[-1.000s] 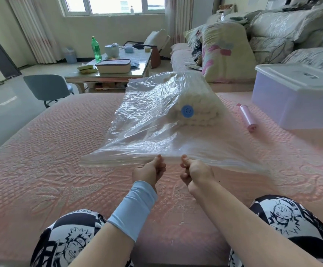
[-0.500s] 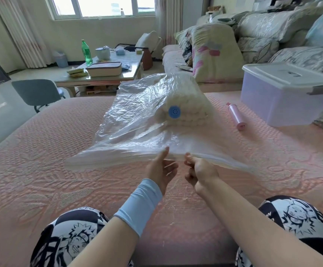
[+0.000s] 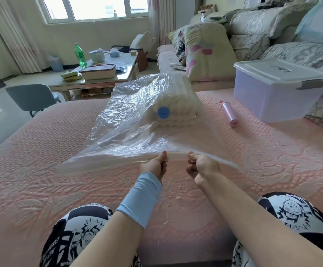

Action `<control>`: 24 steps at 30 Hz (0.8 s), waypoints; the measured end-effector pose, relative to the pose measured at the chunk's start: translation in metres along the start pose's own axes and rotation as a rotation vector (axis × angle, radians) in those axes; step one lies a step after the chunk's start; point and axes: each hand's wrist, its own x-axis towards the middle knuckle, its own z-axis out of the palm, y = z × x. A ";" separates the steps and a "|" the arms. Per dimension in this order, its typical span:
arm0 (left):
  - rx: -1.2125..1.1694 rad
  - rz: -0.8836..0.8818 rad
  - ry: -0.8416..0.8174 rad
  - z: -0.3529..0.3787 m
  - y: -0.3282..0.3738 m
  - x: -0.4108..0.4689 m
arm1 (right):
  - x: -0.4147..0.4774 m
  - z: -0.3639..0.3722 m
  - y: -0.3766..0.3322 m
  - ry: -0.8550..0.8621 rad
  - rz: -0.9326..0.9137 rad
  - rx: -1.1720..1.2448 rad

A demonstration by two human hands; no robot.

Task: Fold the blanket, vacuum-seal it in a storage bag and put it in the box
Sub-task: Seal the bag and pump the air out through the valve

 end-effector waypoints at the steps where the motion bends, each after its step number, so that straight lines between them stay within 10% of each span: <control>1: 0.000 0.009 0.015 -0.002 0.002 0.001 | 0.002 -0.003 -0.002 0.008 -0.001 0.017; 9: -0.272 -0.038 -0.058 0.010 -0.011 -0.010 | -0.004 -0.020 -0.006 -0.040 -0.056 -0.041; 24: -0.040 -0.116 -0.102 0.040 -0.029 -0.016 | -0.003 -0.031 -0.009 -0.020 -0.049 -0.038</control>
